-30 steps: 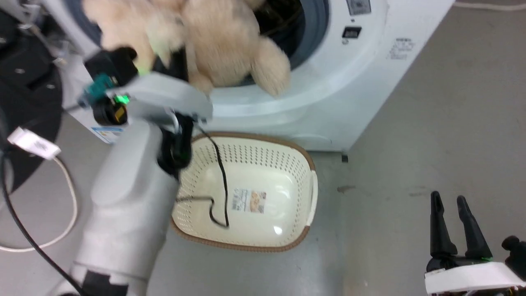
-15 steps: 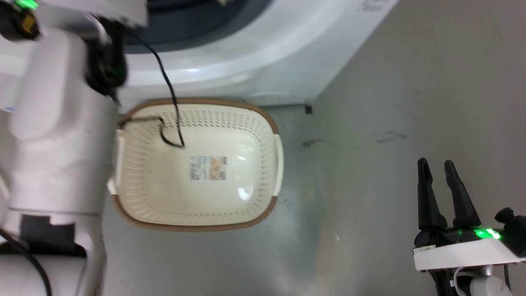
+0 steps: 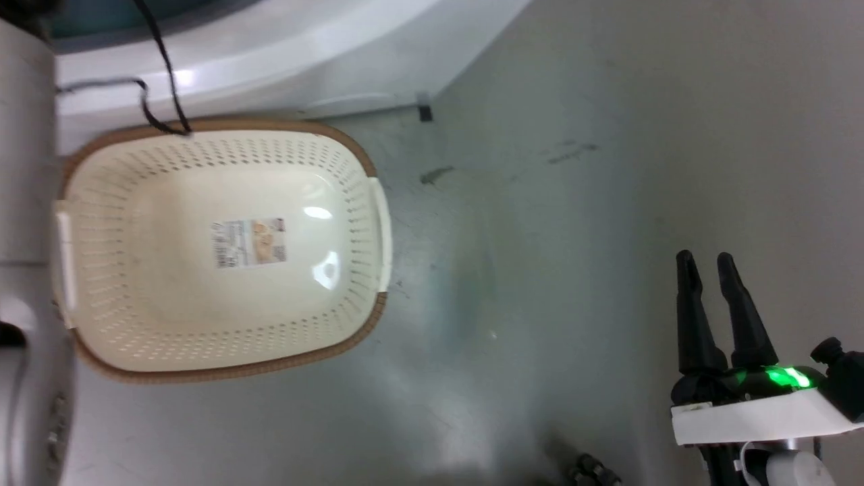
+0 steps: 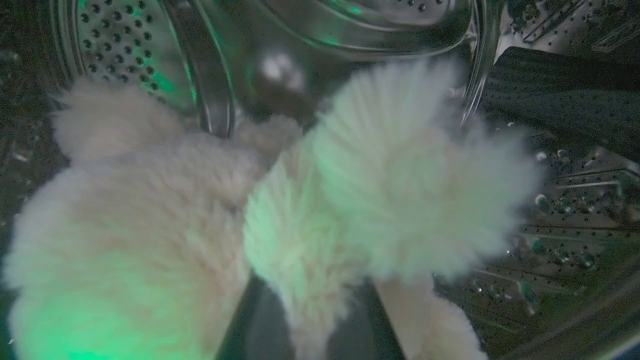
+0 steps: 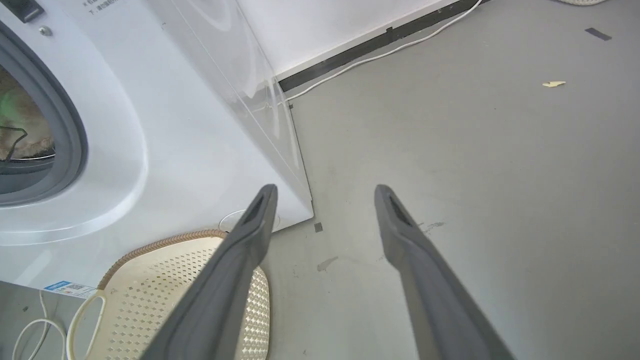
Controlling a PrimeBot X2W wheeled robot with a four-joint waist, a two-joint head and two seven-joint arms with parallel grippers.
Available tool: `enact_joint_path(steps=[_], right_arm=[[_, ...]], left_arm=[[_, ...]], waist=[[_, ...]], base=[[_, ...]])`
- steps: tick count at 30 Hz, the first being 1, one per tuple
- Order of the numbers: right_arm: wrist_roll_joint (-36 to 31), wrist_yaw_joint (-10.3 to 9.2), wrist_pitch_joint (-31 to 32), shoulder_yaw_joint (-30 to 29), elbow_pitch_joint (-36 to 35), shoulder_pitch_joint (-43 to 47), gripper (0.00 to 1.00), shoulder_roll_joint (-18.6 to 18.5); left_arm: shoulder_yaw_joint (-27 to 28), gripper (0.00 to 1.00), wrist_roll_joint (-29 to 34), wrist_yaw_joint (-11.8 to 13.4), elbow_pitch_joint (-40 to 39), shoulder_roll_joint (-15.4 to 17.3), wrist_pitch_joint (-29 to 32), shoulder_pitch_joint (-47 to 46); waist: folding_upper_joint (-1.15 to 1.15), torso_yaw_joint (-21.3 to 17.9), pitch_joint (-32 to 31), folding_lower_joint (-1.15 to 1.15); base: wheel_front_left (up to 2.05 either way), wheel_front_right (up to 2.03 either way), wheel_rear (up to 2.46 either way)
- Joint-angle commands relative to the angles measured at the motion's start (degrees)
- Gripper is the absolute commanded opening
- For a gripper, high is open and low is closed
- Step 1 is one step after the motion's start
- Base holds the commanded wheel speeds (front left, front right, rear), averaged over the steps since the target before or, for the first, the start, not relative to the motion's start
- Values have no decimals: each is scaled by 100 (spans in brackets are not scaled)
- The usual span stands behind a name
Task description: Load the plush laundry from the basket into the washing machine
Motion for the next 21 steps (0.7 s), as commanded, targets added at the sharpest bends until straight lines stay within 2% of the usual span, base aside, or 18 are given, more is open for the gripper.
enact_joint_path(steps=[1, 7, 12, 16, 20, 21], right_arm=[[38, -4, -24, 22, -47, 44, 100, -1], [192, -4, -24, 154, -252, 111, 100, -1], [254, -4, -24, 197, -396, 194, 100, -1], [263, -4, -24, 175, -455, 210, 100, -1], [233, -4, -24, 120, -450, 196, 100, -1], [222, -4, -24, 107, -441, 184, 100, -1]], left_arm=[[-45, 0, 59, -12, -13, 52, -1, -170], [-347, 0, 437, -135, 6, 491, 211, -669], [-533, 0, 635, -196, 25, 745, 451, -897], [-586, 0, 664, -171, 102, 836, 681, -957], [-585, 0, 601, -98, 182, 791, 890, -977], [-595, 42, 590, -94, 183, 764, 904, -979]], waist=[[0, -193, 193, -1], [0, -474, 514, -1], [0, -540, 716, -1], [0, -519, 800, -1], [0, -417, 807, -1], [0, -376, 795, -1]], base=[[0, 0, 0], [0, 0, 0], [0, 0, 0], [0, 0, 0], [0, 0, 0], [0, 0, 0]])
